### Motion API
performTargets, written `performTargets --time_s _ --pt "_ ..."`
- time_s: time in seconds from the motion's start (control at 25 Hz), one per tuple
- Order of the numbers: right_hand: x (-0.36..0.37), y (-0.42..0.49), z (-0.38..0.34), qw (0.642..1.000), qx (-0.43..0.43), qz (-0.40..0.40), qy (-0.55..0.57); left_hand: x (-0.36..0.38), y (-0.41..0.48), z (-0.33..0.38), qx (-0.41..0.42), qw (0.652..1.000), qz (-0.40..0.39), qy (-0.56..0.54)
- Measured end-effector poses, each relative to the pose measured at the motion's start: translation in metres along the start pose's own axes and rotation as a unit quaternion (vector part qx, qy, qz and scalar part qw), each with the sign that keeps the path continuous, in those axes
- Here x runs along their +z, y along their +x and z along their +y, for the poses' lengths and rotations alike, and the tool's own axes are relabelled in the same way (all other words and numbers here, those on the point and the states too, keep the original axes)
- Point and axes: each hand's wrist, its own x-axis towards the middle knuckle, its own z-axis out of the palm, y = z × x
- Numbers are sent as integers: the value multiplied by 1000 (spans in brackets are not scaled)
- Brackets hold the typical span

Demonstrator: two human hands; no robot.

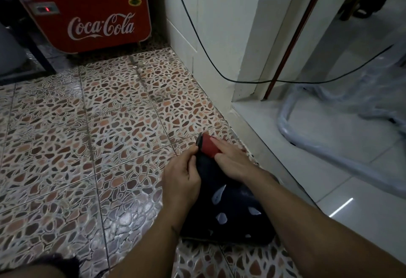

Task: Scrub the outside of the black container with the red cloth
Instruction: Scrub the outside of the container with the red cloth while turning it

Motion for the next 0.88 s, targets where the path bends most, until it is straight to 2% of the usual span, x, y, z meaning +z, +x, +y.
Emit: performTargets --time_s 0.12,0.2,0.28,0.44,0.52,0.6,0.76,0.8,0.88 --pt "10 -35 5 995 -83 48 -13 1 1 1 -17 1000 -6 3" --pt "12 -57 21 992 -110 56 -17 1 2 5 -31 999 -12 1" --pt "12 -71 41 994 -85 69 -23 4 3 12 -45 999 -22 -10" --pt "7 -99 85 993 56 91 -43 15 -13 33 -33 995 -94 1" --pt "8 -110 90 990 101 88 -52 16 -26 39 -24 993 -112 -4" --pt "12 -118 72 992 78 90 -49 13 -36 36 -25 994 -110 -8" --pt "32 -131 30 995 -69 64 -16 3 -46 30 -50 994 -94 -26" --pt "33 -130 33 996 -68 61 -23 1 -46 31 -53 994 -90 -31" --pt "27 -120 56 996 18 73 -56 -3 -48 35 -50 994 -90 -39"
